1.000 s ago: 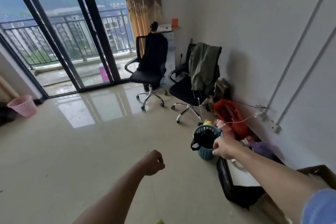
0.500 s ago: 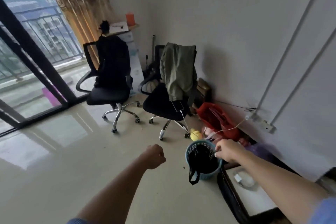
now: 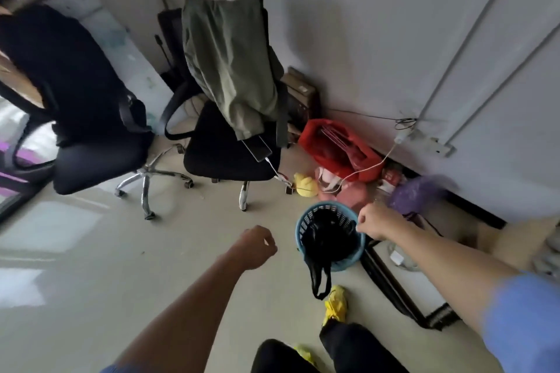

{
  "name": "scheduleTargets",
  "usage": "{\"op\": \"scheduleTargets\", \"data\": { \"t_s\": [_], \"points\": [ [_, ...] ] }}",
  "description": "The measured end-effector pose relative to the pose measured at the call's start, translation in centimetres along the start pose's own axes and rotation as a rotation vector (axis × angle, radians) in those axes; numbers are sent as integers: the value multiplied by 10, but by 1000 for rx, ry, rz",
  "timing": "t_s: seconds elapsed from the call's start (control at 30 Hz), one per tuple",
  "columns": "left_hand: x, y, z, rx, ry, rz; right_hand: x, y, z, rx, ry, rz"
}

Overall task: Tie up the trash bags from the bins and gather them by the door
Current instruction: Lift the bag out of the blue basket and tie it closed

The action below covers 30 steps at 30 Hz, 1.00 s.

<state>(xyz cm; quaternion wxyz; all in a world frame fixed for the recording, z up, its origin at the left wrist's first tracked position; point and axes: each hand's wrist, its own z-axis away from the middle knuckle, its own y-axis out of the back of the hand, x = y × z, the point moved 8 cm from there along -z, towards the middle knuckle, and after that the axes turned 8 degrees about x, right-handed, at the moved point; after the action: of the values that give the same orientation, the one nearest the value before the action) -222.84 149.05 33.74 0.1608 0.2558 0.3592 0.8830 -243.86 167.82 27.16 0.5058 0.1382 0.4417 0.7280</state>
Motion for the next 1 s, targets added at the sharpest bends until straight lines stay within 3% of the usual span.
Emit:
{"op": "scheduleTargets", "data": {
  "t_s": [0.33,0.5,0.8,1.0],
  "points": [
    [1,-89,-142,-292,-74,-134,65,-76,-84,-59,-327,-166],
    [-10,-152,-216,-329,-88,-222,91,-141,-133,-52,-448,-243],
    [-61,-315,-299,-253,113,-241,146,-241,-234,170,-611,-501],
    [-101,-406,-315,-266,292,-278,165,-322,-280,13,-614,-492]
  ]
}}
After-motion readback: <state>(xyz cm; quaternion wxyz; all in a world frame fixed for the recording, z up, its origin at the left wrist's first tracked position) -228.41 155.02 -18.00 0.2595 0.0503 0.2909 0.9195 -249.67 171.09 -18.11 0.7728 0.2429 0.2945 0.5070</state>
